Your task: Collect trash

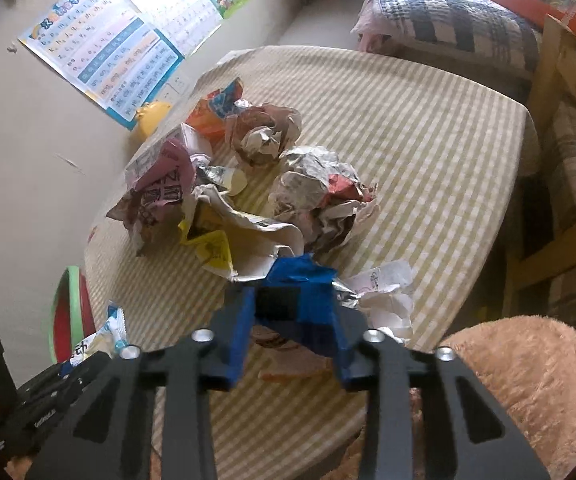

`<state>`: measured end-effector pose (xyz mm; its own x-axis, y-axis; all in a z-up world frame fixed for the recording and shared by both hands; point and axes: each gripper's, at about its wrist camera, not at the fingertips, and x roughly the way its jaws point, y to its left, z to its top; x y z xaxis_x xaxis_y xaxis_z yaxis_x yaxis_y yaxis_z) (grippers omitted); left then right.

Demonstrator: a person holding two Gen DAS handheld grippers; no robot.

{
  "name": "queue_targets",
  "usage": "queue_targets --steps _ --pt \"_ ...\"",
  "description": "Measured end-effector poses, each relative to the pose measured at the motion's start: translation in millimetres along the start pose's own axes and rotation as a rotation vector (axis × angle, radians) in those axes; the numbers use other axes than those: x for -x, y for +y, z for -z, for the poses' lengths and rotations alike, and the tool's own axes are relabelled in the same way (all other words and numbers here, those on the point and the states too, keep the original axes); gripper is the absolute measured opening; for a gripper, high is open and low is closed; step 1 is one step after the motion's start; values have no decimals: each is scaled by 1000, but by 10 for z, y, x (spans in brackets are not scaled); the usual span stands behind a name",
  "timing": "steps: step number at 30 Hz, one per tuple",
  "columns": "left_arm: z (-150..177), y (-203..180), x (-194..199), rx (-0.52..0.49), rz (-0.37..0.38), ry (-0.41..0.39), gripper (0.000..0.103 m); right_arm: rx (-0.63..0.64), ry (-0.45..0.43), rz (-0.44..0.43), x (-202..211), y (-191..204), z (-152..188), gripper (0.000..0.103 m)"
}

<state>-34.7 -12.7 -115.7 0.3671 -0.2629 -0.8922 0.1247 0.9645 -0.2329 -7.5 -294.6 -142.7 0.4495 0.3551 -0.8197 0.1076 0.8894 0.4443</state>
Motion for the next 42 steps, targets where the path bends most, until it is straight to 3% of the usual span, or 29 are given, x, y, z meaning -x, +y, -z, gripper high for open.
queue_targets --steps 10,12,15,21,27,33,38,42 --pt "-32 -25 83 -10 -9 -49 36 32 -113 -39 441 189 69 21" --pt "-41 -18 111 -10 -11 -62 36 34 -126 -51 514 233 67 6" --pt "-53 -6 153 -15 -19 -80 36 39 -138 -73 592 311 44 3" --pt "-59 36 199 -4 -25 -94 36 96 -137 -72 627 484 38 6" --pt "-59 75 215 4 -25 -96 36 28 -98 -129 624 291 25 6" --pt "-54 59 210 1 -20 -95 36 16 -106 -126 682 232 41 3" --pt "-51 63 208 9 -24 -96 36 160 -196 -108 869 538 74 3" --pt "-70 100 246 20 -24 -109 36 230 -213 -156 920 793 89 3"
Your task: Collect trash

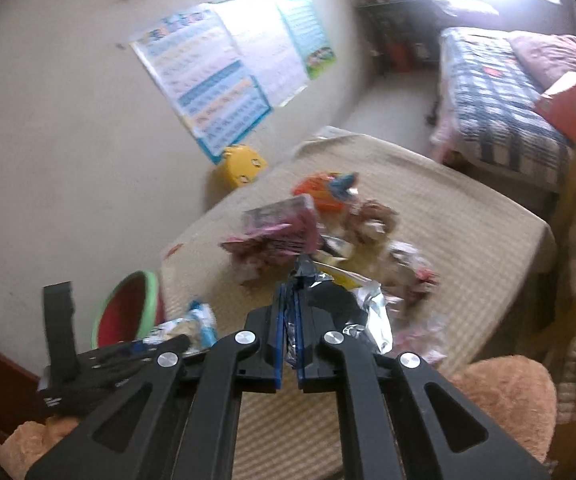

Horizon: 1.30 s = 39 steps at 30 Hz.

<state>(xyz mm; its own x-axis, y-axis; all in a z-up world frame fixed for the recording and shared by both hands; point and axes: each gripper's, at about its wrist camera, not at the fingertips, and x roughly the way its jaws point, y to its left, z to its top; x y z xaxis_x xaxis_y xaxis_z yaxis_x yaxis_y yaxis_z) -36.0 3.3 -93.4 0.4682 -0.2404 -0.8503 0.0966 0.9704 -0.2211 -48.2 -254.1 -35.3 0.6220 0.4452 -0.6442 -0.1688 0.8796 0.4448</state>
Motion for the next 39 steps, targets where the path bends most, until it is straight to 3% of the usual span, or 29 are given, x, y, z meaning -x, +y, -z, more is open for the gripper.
queue_targets --steps 14,29,31,32,33,34,39 --pt "-101 450 295 94 -37 -102 36 94 63 -135 -205 713 -63 3" --pt "-40 987 465 188 -89 -159 36 209 132 -162 -511 1314 -13 3" --pt "-24 1029 479 198 -94 -159 36 226 145 -142 -568 1349 -5 8" --pt "-9 1068 494 207 -93 -161 36 228 159 -114 -620 1340 10 23" --pt "1 1088 506 211 -94 -163 36 215 174 -95 -667 1302 22 48" --pt "12 1104 516 214 -96 -165 36 182 188 -74 -715 1233 40 55" --pt "47 1140 499 222 -95 -158 36 -17 284 -48 -949 794 191 57"
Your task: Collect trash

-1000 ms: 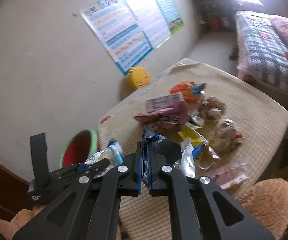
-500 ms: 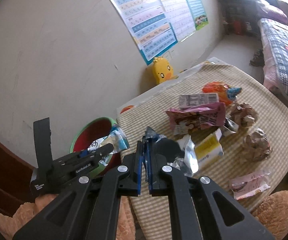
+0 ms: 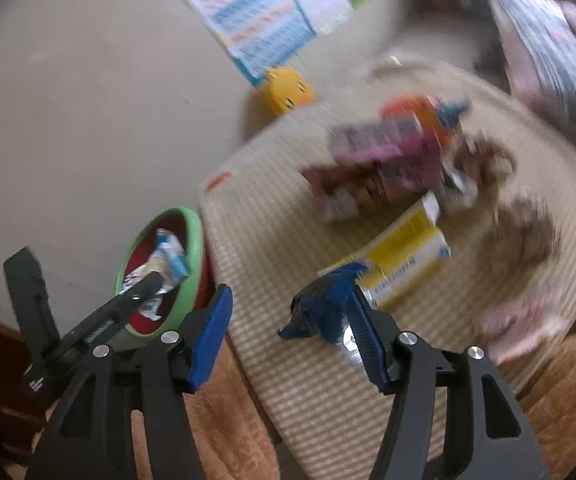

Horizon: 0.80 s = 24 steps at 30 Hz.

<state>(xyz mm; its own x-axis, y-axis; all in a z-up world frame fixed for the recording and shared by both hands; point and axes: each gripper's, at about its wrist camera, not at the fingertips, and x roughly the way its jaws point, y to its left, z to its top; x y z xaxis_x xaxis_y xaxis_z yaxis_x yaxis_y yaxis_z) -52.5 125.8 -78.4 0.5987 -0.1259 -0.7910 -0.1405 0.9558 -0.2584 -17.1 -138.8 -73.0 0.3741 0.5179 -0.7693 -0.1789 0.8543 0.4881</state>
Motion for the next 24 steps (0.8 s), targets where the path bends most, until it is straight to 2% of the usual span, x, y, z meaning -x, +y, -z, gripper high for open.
queue_targets --steps 2,3,6,7,10,12,15,17,20,24 --pt "13 -11 -18 -2 4 8 36 -11 25 28 -65 -69 40 57" --pt "17 -16 -21 -4 6 9 36 -2 58 65 -129 -112 68 60" --pt "21 -33 -4 -11 10 6 36 3 138 146 -249 -270 189 61" --pt "23 -32 -3 -11 9 5 36 -6 143 149 -250 -319 225 61" --pt "30 -39 -26 -12 5 12 36 -42 129 160 -174 -460 312 61" --pt "37 -59 -33 -18 4 16 36 -17 97 201 -70 -471 309 62" --pt "40 -91 -27 -29 5 15 36 110 58 318 76 -393 308 68" --pt "43 -108 -33 -34 5 17 36 179 45 353 132 -358 329 68" --pt "59 -143 -66 -40 6 29 36 269 66 358 73 -316 368 68" --pt "73 -205 -74 -56 8 36 36 362 137 303 -239 -143 377 68"
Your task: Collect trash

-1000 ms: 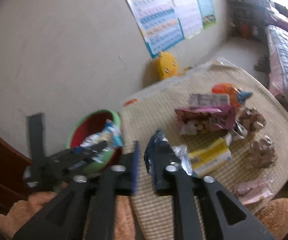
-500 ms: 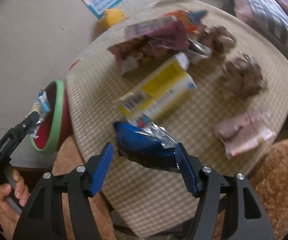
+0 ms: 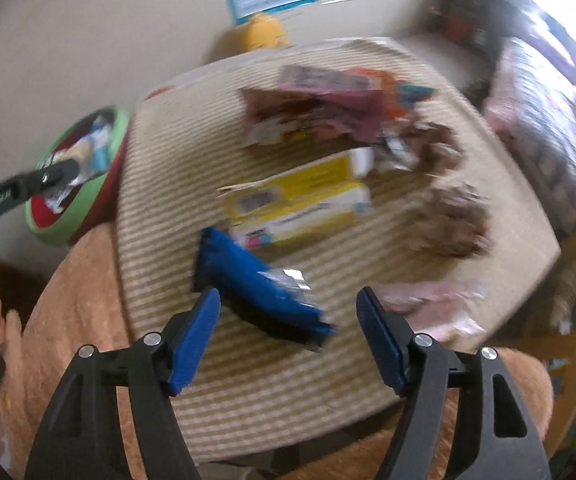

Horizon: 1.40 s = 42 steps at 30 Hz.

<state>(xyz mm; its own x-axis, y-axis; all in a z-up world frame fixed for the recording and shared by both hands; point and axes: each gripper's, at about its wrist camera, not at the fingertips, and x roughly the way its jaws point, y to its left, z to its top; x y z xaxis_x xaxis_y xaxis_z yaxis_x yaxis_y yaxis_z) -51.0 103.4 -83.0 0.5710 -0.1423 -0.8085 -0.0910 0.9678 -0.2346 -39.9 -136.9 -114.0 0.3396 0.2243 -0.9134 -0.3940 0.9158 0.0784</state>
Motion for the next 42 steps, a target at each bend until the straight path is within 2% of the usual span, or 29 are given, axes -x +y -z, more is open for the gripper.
queue_targets --steps 5,7,9,10,12,13,20,27,35,42 --pt "3 -6 12 -1 -6 1 36 179 80 12 -387 372 -23 68" --pt "3 6 15 2 -8 1 36 217 109 42 -538 437 18 63" --pt "9 25 15 4 -10 1 36 217 129 62 -635 444 54 40" --pt "13 35 11 6 -10 2 36 206 133 65 -650 423 68 37" --pt "23 56 -12 12 -10 8 36 180 116 51 -596 370 69 26" --pt "24 61 -21 13 -10 11 36 159 98 38 -533 338 57 25" --pt "37 18 -59 -2 -6 22 36 -1 -47 -110 -20 187 -96 23" --pt "0 111 -24 14 -33 6 36 -59 -127 -243 226 337 -439 23" --pt "-80 509 121 59 -143 -55 36 -30 -154 -360 243 777 -773 23" --pt "-42 1098 261 136 -266 -72 36 -17 -87 -504 -27 1339 -1053 23"
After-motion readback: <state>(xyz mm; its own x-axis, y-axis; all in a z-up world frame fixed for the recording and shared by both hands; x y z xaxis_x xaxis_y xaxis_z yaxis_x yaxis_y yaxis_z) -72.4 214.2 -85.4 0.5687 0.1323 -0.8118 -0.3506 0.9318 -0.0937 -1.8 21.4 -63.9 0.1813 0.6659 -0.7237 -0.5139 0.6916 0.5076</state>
